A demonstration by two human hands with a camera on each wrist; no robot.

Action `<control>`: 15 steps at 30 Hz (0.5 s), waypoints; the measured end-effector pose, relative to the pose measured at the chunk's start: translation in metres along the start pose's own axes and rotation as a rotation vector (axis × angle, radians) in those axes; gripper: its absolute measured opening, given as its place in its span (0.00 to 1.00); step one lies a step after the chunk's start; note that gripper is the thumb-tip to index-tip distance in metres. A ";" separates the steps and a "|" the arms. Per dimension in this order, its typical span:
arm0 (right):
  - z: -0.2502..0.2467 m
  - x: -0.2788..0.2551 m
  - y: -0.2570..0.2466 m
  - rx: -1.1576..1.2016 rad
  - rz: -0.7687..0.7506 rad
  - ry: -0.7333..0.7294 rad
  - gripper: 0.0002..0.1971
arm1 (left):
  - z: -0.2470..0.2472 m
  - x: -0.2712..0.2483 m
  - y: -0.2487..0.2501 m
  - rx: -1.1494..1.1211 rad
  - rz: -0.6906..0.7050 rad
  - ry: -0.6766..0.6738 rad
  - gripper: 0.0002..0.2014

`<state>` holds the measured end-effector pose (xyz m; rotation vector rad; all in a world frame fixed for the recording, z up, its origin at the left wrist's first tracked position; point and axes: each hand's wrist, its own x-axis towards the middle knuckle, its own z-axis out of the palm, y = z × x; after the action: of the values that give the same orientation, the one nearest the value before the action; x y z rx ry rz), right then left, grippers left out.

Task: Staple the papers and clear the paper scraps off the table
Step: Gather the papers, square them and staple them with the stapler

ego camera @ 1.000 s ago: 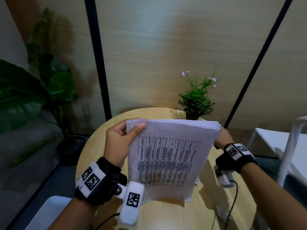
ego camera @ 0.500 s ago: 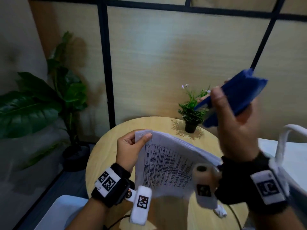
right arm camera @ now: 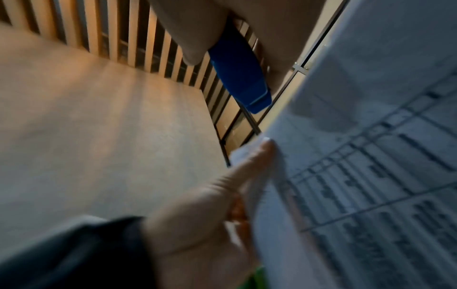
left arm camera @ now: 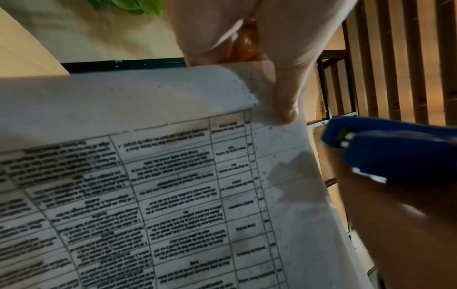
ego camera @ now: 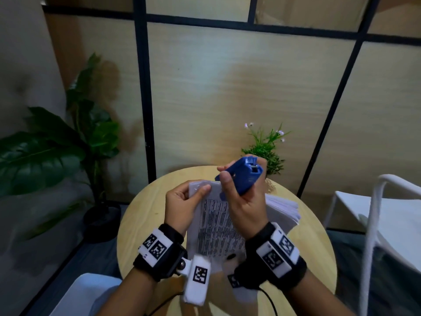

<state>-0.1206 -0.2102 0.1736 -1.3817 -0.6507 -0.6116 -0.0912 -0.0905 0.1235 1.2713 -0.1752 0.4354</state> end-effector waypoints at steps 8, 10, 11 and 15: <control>0.005 0.023 0.023 -0.355 -0.082 -0.118 0.13 | -0.003 0.003 0.000 0.030 0.020 -0.079 0.04; 0.010 0.025 0.026 -0.460 -0.109 -0.137 0.11 | -0.004 0.004 -0.002 -0.011 0.000 -0.063 0.06; 0.013 0.025 0.027 -0.505 -0.121 -0.155 0.11 | -0.004 0.005 -0.003 -0.025 -0.005 -0.058 0.06; 0.024 0.022 0.030 -0.674 -0.167 -0.227 0.13 | -0.008 0.005 -0.003 -0.039 -0.011 -0.074 0.08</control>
<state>-0.0854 -0.1835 0.1711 -2.0587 -0.7838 -0.8618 -0.0864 -0.0831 0.1201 1.2499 -0.2383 0.3735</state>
